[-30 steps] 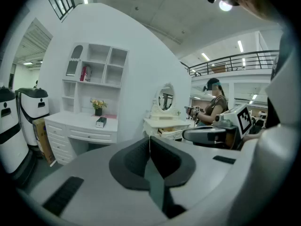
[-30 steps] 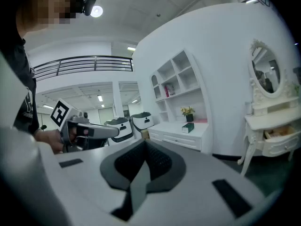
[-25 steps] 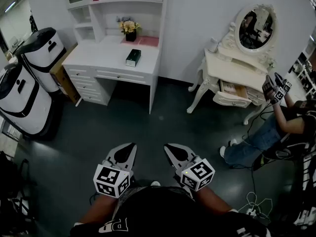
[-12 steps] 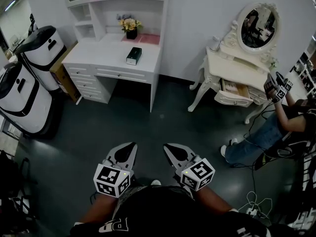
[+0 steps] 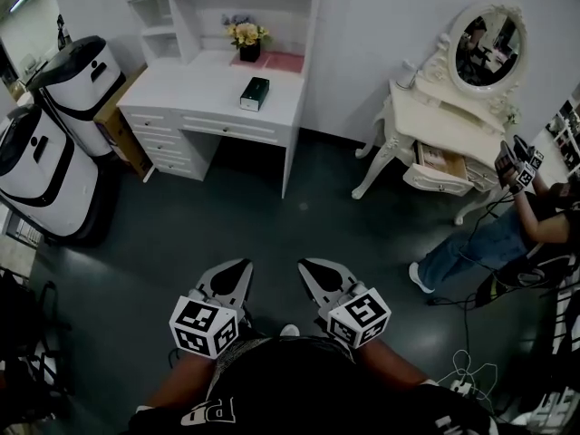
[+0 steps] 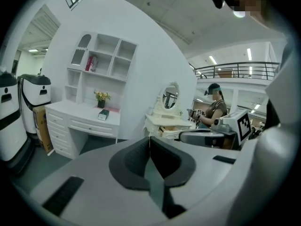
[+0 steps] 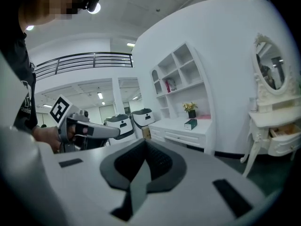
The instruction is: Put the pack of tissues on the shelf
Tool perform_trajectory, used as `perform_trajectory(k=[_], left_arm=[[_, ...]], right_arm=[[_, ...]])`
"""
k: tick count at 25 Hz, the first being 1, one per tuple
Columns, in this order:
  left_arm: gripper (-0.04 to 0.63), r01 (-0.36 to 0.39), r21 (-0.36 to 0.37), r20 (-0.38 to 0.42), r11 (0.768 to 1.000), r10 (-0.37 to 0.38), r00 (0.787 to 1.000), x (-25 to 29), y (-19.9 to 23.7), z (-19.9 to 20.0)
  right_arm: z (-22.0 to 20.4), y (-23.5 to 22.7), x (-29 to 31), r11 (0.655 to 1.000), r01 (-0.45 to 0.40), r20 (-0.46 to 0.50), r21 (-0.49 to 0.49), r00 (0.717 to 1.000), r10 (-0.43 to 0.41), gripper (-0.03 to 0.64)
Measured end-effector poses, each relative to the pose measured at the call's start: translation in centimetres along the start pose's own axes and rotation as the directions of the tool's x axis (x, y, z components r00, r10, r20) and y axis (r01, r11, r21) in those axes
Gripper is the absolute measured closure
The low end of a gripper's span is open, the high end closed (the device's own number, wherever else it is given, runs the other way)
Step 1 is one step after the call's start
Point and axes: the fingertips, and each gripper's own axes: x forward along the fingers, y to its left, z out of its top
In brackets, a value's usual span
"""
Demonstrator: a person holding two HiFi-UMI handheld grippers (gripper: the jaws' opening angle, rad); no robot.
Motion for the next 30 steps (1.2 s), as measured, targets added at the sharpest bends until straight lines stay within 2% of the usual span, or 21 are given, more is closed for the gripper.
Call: perform_trajectory(k=[4,18,30], left_arm=[[0.58,-0.014,0.047,-0.009,0.999,0.015,1.0,0.3,2.2,0.7],[0.58,0.011,0.025,-0.012,1.0,-0.011,1.0,3.1,12.0,4.8],[0.58,0.084,0.015,-0.011,0.996,-0.084,0.996,4.7,17.4,6.5]], right_arm=[[0.5,0.2,2.6,1.0,-0.015,-0.014,0.009,1.0,0.016,0.607],[3.0,-0.4,13.2,1.0,-0.01,-0.047,0.004,0.999,0.01,0.607],[4.3,-0.4,19.1,0.999,0.043,-0.07,-0.015,0.997,-0.044,0.607]])
